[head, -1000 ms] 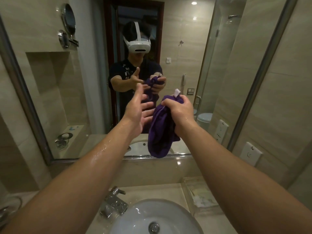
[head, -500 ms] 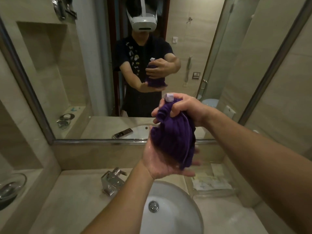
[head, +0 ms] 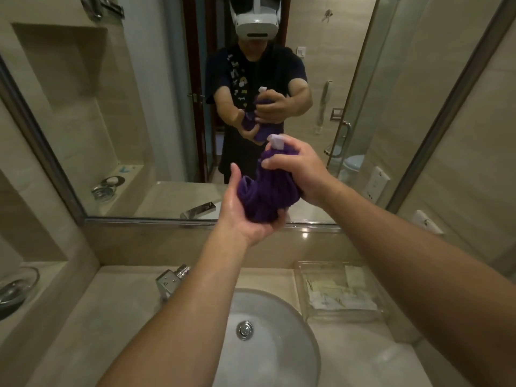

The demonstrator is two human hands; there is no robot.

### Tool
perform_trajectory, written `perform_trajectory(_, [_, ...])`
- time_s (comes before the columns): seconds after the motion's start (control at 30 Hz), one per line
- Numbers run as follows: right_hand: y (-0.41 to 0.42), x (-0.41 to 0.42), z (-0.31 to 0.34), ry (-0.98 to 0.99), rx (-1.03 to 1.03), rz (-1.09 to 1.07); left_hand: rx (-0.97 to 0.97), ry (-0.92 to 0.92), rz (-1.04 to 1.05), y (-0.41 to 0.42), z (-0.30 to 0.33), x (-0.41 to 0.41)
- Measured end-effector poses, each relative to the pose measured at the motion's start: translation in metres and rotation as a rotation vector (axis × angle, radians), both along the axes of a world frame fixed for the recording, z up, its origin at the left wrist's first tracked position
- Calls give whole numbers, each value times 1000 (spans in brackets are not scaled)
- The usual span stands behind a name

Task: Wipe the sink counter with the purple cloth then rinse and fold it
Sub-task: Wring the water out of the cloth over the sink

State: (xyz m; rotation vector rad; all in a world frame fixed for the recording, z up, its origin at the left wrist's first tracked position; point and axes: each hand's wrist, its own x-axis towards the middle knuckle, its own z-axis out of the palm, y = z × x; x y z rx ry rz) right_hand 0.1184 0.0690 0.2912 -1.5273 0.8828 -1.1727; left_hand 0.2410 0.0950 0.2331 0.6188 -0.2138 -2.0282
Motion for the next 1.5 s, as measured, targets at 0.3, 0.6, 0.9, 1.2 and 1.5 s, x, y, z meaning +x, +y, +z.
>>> perform_trajectory(0.3, [18, 6, -54, -811, 683, -404, -525, -1129, 657, -4, 1, -31])
perform_trajectory(0.6, [41, -2, -74, -686, 992, -140, -1777, -1850, 425, 16, 0, -10])
perform_trajectory(0.9, [41, 3, -117, -258, 1097, -80, -2102, -1938, -21, 19, -14, -5])
perform_trajectory(1.2, [44, 9, -113, -407, 1038, -146, -1255, -1965, 38, 9, -37, 23])
perform_trajectory(1.5, [35, 21, -122, -514, 892, -455, -665, -1294, 270, 41, -62, 16])
